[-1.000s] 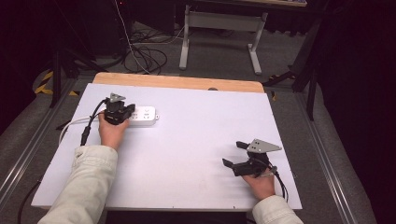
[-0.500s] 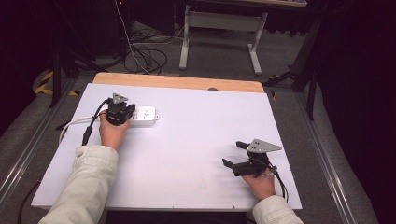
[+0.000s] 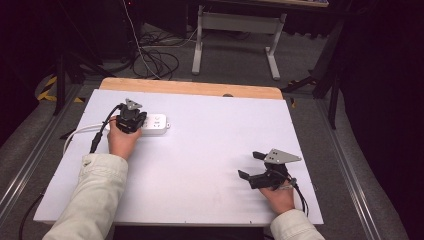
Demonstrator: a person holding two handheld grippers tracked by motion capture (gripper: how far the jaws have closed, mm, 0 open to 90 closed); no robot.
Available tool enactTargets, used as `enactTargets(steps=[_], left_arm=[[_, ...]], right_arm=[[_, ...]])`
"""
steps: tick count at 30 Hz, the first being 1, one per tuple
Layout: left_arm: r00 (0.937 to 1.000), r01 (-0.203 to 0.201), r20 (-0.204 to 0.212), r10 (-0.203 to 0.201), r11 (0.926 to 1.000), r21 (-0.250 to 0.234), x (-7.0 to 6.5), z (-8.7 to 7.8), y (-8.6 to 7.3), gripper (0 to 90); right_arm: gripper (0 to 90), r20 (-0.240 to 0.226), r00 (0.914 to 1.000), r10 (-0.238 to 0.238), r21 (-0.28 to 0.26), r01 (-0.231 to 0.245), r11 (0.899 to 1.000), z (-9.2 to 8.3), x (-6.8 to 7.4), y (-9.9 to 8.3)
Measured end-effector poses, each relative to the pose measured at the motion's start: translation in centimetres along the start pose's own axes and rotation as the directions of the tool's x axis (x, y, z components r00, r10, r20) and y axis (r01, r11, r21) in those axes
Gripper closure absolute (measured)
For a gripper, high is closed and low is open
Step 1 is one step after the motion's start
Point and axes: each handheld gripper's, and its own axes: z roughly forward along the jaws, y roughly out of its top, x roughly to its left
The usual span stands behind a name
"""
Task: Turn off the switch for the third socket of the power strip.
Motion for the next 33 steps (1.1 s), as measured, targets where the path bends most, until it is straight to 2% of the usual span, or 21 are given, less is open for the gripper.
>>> enactTargets(steps=[3, 6, 8, 11, 13, 16, 20, 21, 23, 27, 31, 33], left_arm=[[0.9998, 0.010, 0.019, -0.010, 1.0000, -0.001, -0.21, 0.11, 0.03, 90.0], [0.9999, -0.011, 0.004, 0.011, 0.9999, 0.000, -0.40, 0.13, 0.06, 90.0], [1.0000, -0.003, 0.007, 0.003, 1.0000, -0.003, -0.20, 0.09, -0.01, 90.0], [0.9997, 0.020, -0.014, -0.020, 0.9998, 0.005, 0.20, -0.07, -0.12, 90.0], [0.9990, 0.044, 0.010, -0.044, 0.9990, -0.004, 0.48, -0.09, -0.27, 90.0], [0.9997, 0.022, -0.010, -0.022, 0.9998, -0.002, 0.19, -0.11, -0.24, 90.0], [0.9998, 0.020, -0.009, -0.020, 0.9998, 0.002, 0.16, -0.15, -0.23, 90.0], [0.9998, 0.002, -0.019, -0.002, 1.0000, 0.004, 0.09, -0.16, -0.21, 90.0], [0.9996, -0.006, -0.027, 0.006, 1.0000, 0.005, -0.09, -0.16, -0.22, 90.0], [0.9996, 0.021, -0.019, -0.021, 0.9997, 0.010, 0.06, -0.15, -0.12, 90.0], [0.9995, 0.030, -0.014, -0.029, 0.9994, 0.020, 0.02, -0.15, -0.02, 90.0], [0.9995, 0.016, -0.027, -0.016, 0.9993, 0.035, -0.11, -0.15, 0.18, 90.0]], right_arm=[[8.1, -0.002, 1.0000, 0.001, -0.001, -0.001, 1.000, -0.02, -0.01, -0.01], [8.1, -0.002, 1.0000, 0.001, 0.000, -0.001, 1.000, -0.01, -0.02, -0.01], [8.1, -0.003, 1.0000, 0.000, 0.000, 0.000, 1.000, -0.02, 0.00, -0.01], [8.1, -0.005, 1.0000, 0.000, 0.000, 0.000, 1.000, -0.04, 0.00, -0.02], [8.1, -0.006, 1.0000, -0.001, 0.000, 0.001, 1.000, -0.02, -0.01, -0.02], [8.1, -0.006, 1.0000, -0.001, 0.001, 0.001, 1.000, 0.00, -0.02, -0.01], [8.1, -0.003, 1.0000, 0.000, 0.003, 0.000, 1.000, 0.03, 0.01, -0.02], [8.1, -0.004, 1.0000, 0.000, 0.004, 0.000, 1.000, 0.04, 0.01, -0.02], [8.1, -0.004, 1.0000, 0.001, 0.005, -0.001, 1.000, 0.05, 0.00, -0.02], [8.1, -0.005, 1.0000, 0.001, 0.004, -0.001, 1.000, 0.05, 0.00, -0.03], [8.1, -0.005, 1.0000, -0.001, 0.005, 0.001, 1.000, 0.06, 0.00, -0.03], [8.1, -0.004, 1.0000, 0.001, 0.006, -0.001, 1.000, 0.07, -0.01, -0.03]])
